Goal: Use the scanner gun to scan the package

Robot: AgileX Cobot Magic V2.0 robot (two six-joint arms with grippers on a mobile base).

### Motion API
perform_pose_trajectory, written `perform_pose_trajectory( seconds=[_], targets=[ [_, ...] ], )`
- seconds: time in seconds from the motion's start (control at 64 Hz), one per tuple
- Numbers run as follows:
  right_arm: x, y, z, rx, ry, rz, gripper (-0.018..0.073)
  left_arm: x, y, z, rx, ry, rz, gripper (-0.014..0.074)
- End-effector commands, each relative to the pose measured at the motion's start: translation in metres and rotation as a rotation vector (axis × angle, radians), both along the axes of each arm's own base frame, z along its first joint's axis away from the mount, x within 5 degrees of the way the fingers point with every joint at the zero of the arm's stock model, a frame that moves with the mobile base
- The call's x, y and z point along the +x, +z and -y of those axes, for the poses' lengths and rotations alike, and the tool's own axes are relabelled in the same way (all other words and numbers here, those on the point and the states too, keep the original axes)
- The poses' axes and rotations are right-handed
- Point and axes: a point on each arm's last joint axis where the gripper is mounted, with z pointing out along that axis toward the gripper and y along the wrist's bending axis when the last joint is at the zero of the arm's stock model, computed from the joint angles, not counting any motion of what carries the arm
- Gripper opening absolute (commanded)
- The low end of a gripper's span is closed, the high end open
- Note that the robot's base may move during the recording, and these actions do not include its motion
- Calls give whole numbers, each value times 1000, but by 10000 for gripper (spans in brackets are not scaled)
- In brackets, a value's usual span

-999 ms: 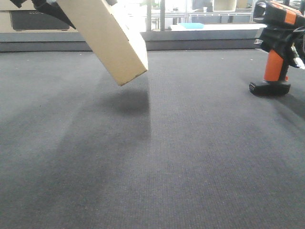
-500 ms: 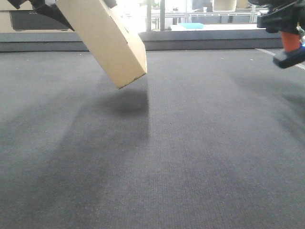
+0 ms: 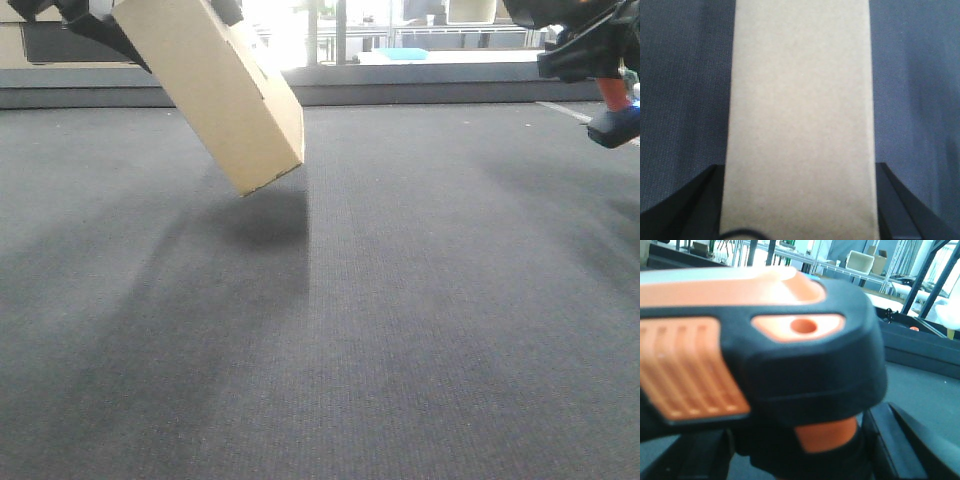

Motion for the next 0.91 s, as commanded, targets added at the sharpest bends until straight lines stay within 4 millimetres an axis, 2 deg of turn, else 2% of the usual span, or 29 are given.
perform_pose_trajectory(
  seconds=[0.0, 0.25, 0.39, 0.515, 0.765, 0.89],
  targets=[
    [-2, 22, 2, 41, -19, 162, -153, -2, 4, 2, -12, -5, 22, -111],
    [-4, 24, 18, 305, -56, 245, -157, -2, 4, 2, -12, -5, 22, -111],
    [-5, 22, 33, 379, -69, 289, -157, -2, 4, 2, -12, -5, 22, -111],
    [-7, 21, 40, 419, -3, 300, -157, -1, 5, 2, -15, -4, 29, -111],
    [-3, -6, 36, 475, 59, 312, -157, -1, 5, 3, -17, -3, 35, -111],
    [-2, -8, 29, 464, 93, 356, -157, -1, 5, 3, -17, -3, 35, -111]
  ],
)
